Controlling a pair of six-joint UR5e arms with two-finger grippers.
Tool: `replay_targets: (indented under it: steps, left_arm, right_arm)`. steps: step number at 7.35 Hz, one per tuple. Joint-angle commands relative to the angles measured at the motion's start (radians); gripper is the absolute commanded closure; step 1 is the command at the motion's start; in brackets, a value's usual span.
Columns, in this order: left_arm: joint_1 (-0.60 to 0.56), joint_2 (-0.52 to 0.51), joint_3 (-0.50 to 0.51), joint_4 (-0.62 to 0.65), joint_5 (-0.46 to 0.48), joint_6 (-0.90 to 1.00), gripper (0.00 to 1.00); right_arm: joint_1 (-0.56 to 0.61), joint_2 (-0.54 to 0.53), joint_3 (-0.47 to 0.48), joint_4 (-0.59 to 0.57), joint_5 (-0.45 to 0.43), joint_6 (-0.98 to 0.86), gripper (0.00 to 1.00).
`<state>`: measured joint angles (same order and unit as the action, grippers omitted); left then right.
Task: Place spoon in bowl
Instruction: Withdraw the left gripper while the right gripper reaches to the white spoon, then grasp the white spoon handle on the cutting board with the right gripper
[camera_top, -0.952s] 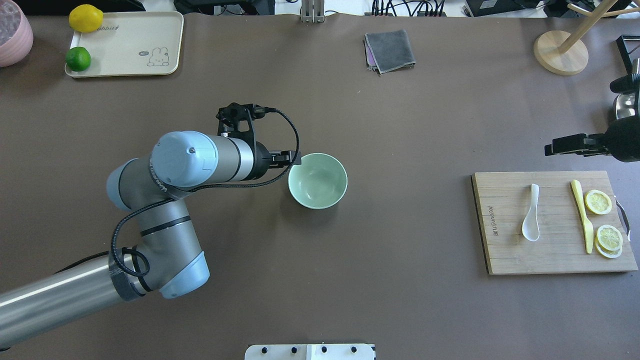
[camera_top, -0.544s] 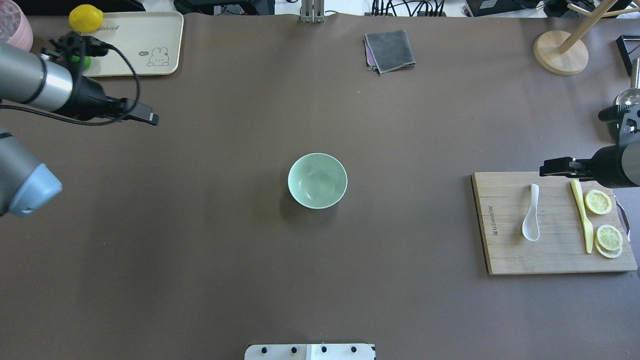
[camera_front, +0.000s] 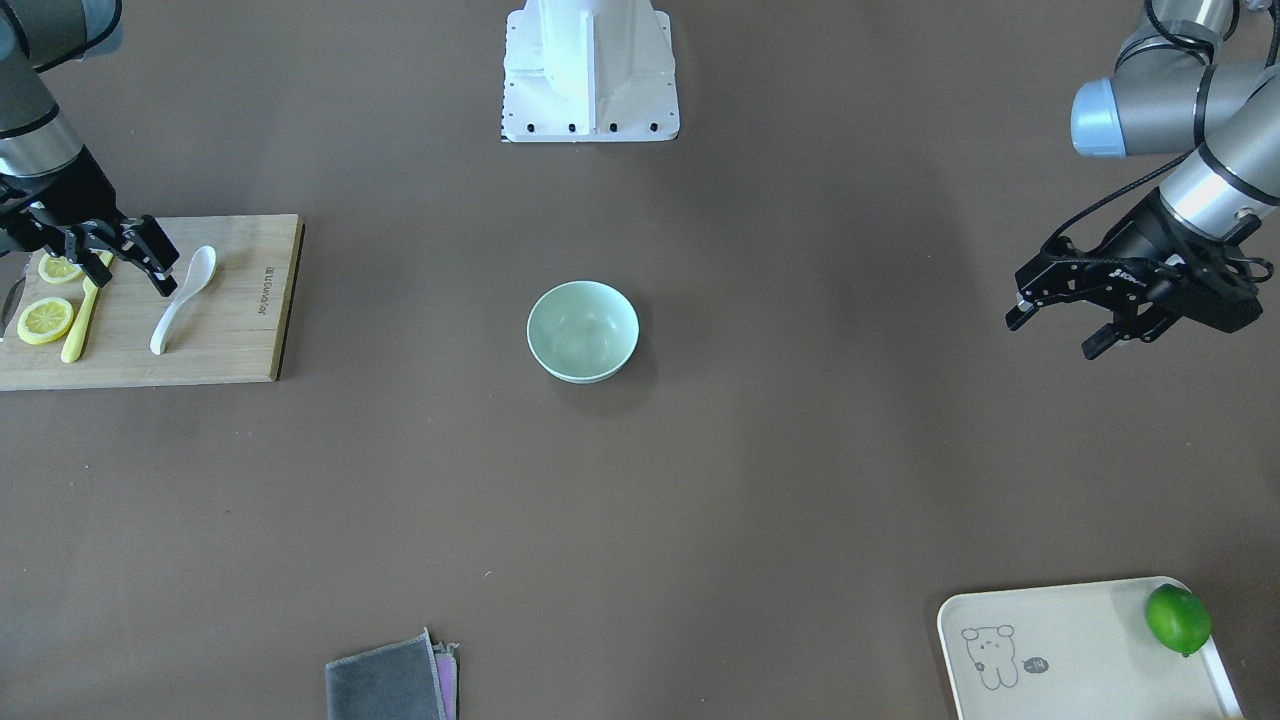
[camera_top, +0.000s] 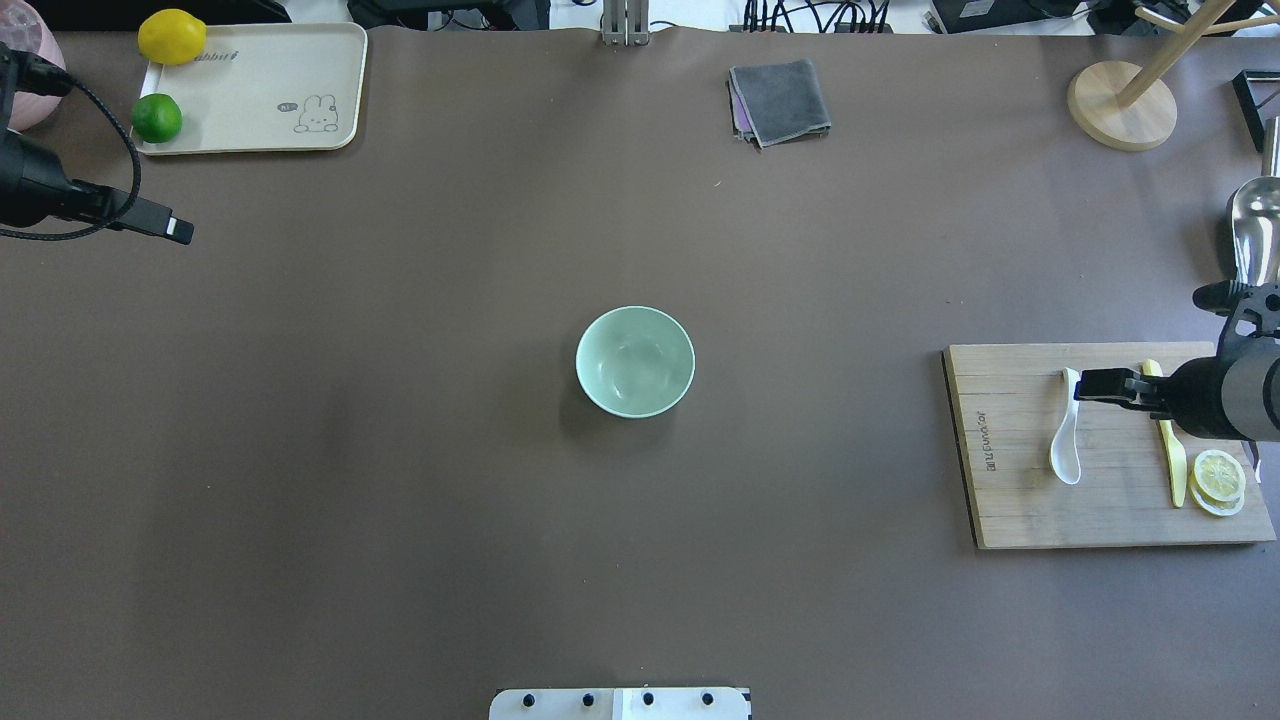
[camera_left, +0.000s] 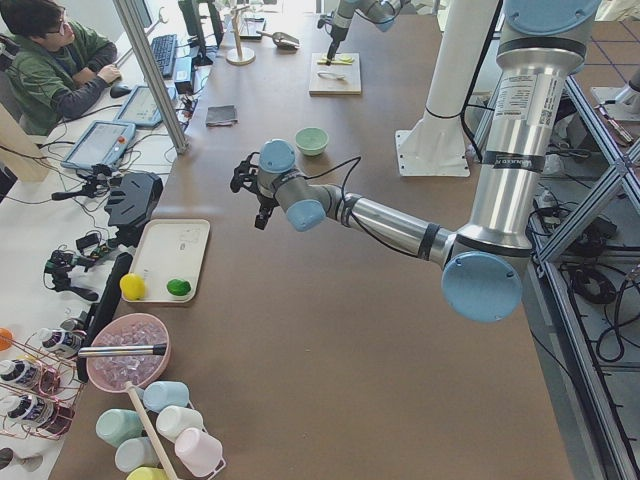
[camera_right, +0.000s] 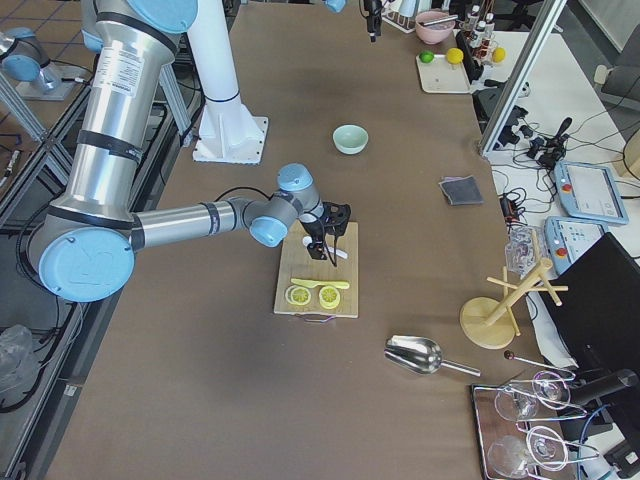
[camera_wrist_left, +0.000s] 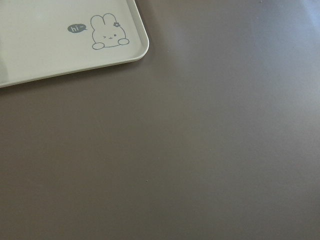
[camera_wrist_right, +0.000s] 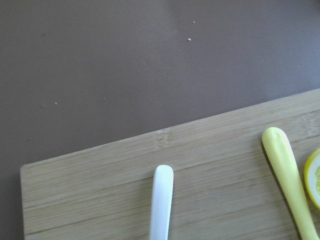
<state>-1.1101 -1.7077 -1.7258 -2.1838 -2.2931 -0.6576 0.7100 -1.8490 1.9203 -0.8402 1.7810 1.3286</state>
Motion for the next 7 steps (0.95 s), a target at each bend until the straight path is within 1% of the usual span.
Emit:
replay_targets:
  steps: [1,2,4,5,6,7]
  left_arm:
    - [0.0,0.007,0.0,-0.002,0.006,0.004,0.02]
    - [0.0,0.008,0.0,-0.005,0.006,0.004,0.02]
    - [0.0,0.008,0.003,-0.016,0.007,0.003,0.02]
    - [0.001,0.008,0.008,-0.016,0.007,0.003,0.02]
    - [0.003,0.007,0.006,-0.016,0.007,0.003,0.02]
    - [0.004,0.007,0.008,-0.016,0.007,0.0,0.02]
  right_arm:
    - [-0.057,0.032,-0.038,0.001,-0.074,0.046,0.18]
    - [-0.058,0.049,-0.065,0.003,-0.078,0.04,0.25]
    - [-0.06,0.062,-0.07,0.001,-0.081,0.041,0.26]
    - [-0.06,0.066,-0.07,0.001,-0.084,0.046,0.33]
    - [-0.06,0.066,-0.07,0.001,-0.083,0.046,0.63]
    - [-0.06,0.066,-0.072,0.001,-0.083,0.046,0.96]
